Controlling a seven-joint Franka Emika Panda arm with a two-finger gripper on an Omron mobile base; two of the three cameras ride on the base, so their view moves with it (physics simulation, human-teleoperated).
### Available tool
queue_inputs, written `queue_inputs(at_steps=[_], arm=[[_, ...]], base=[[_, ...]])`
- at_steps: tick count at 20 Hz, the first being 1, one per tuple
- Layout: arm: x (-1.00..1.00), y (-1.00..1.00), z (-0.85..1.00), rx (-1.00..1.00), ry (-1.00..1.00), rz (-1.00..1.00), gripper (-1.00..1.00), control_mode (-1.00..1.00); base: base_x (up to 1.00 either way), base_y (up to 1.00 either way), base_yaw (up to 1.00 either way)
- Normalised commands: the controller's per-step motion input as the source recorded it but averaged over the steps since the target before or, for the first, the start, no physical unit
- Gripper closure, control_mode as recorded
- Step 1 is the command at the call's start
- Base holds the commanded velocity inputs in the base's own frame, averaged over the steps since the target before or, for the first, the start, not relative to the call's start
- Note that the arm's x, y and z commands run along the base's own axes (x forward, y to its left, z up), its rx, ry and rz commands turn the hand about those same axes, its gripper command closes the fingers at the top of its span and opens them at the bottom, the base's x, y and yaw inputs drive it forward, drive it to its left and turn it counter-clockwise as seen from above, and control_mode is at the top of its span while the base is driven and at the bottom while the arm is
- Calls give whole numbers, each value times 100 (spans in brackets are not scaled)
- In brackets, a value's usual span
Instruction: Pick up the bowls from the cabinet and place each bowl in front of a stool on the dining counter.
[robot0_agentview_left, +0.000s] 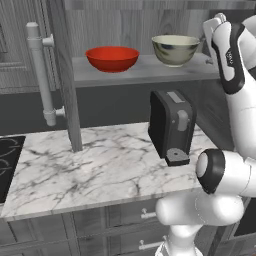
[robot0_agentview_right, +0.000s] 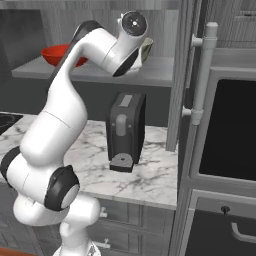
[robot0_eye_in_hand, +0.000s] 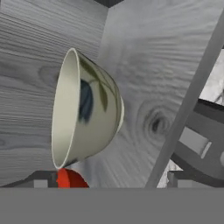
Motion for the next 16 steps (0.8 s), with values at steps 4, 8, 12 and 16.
queue_inputs(at_steps=[4, 8, 12, 16], arm=[[38, -2, 0, 0, 2, 0, -100, -100], [56, 0, 0, 0, 8, 0, -100, -100], [46, 1, 0, 0, 9, 0, -100, -100], [31, 0, 0, 0, 6, 0, -100, -100]], base=[[0, 0, 0], [0, 0, 0], [0, 0, 0], [0, 0, 0]])
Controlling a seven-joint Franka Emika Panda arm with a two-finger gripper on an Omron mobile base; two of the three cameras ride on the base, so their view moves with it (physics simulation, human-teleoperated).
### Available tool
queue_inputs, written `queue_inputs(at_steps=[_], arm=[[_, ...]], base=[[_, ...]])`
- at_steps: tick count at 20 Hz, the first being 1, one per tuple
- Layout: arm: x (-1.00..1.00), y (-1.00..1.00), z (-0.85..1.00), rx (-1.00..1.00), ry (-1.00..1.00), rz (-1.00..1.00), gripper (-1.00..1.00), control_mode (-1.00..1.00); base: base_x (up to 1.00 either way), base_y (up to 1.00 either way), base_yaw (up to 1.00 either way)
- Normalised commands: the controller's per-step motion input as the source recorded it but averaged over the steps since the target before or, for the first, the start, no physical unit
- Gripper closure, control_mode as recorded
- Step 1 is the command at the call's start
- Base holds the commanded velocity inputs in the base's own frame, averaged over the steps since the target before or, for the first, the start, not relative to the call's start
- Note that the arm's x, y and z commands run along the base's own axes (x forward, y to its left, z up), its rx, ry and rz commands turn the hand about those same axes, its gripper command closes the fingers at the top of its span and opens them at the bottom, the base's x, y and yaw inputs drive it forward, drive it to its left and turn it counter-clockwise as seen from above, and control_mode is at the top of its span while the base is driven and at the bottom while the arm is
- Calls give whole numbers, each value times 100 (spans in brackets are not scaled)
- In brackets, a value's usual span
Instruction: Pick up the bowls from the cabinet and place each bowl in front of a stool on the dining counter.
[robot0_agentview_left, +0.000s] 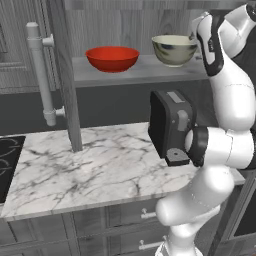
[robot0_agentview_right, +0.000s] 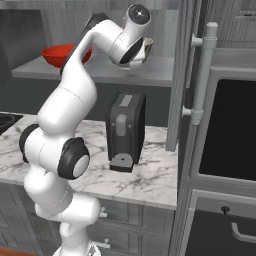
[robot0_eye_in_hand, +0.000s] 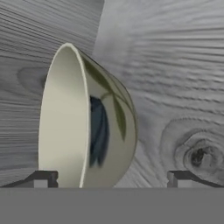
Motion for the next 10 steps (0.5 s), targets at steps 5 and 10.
queue_inputs(at_steps=[5, 10], arm=[[17, 0, 0, 0, 7, 0, -100, -100], [2, 0, 0, 0, 4, 0, -100, -100]], base=[[0, 0, 0], [0, 0, 0]])
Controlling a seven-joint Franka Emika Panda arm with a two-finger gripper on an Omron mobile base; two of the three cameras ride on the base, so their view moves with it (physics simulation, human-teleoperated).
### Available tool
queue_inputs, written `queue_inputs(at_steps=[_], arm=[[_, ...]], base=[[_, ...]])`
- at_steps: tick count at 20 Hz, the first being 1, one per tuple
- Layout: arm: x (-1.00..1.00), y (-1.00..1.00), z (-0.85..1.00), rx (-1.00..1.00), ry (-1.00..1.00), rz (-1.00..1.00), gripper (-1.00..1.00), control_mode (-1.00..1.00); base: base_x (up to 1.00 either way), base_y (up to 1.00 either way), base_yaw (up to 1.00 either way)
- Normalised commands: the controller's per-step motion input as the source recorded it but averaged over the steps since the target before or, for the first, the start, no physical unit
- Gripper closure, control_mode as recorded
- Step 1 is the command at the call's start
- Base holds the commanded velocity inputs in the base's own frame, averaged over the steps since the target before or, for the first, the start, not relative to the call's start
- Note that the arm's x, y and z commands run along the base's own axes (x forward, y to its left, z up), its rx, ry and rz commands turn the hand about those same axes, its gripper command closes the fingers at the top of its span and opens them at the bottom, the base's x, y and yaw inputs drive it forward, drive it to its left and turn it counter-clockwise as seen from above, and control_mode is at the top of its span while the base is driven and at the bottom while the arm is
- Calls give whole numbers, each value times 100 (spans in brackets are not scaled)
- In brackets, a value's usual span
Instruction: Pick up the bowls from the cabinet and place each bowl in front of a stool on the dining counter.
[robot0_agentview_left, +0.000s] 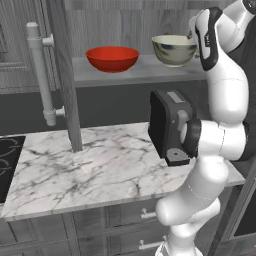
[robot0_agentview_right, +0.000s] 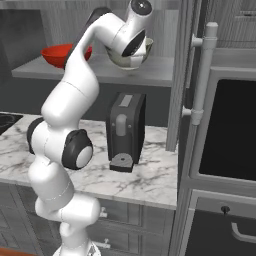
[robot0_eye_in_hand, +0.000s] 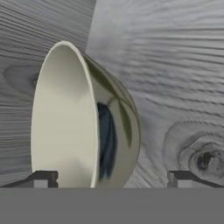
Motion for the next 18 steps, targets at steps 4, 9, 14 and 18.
queue_inputs(at_steps=[4, 9, 14, 18], arm=[[0, 0, -5, 0, 1, 0, -100, -100], [0, 0, -13, 0, 3, 0, -100, -100], [0, 0, -10, 0, 6, 0, -100, -100], [5, 0, -1, 0, 4, 0, -100, -100]], base=[[0, 0, 0], [0, 0, 0], [0, 0, 0], [0, 0, 0]])
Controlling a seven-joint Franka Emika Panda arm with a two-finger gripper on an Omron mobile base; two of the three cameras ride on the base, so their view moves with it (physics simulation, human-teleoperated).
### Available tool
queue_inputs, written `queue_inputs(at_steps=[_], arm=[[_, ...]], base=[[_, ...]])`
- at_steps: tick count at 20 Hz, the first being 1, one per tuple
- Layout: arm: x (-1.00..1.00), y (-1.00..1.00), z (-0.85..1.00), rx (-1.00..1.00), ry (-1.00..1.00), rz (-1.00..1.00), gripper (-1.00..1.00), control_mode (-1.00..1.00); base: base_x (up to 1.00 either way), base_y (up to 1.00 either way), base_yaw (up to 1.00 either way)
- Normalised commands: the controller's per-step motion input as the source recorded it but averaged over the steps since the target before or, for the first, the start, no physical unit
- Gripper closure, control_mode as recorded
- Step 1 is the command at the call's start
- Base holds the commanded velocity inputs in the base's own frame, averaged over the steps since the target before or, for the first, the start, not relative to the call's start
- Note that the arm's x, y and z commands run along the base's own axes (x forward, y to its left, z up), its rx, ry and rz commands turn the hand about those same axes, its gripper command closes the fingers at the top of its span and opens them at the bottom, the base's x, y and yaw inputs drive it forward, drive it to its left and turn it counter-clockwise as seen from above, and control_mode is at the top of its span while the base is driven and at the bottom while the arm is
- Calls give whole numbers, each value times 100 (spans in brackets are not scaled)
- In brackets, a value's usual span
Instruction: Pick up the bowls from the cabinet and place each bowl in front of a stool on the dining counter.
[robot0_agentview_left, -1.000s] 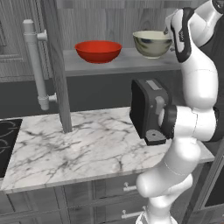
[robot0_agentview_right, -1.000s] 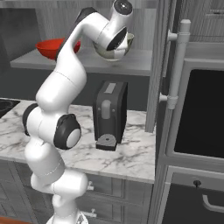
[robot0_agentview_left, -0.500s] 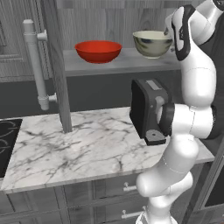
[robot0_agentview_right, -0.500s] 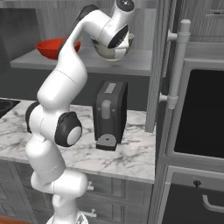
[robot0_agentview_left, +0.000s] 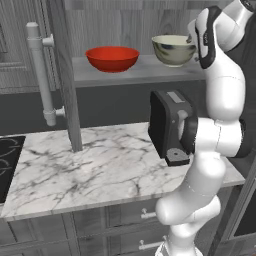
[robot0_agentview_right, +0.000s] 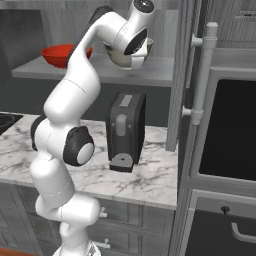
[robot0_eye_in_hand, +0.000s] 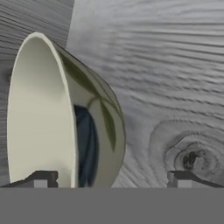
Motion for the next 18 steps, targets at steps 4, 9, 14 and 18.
queue_inputs(at_steps=[4, 9, 14, 18], arm=[[11, 3, 0, 0, 5, 0, -100, -100], [18, 4, 0, 0, 4, 0, -100, -100], [20, 2, 0, 0, 5, 0, -100, -100], [16, 0, 0, 0, 5, 0, -100, -100]], base=[[0, 0, 0], [0, 0, 0], [0, 0, 0], [0, 0, 0]])
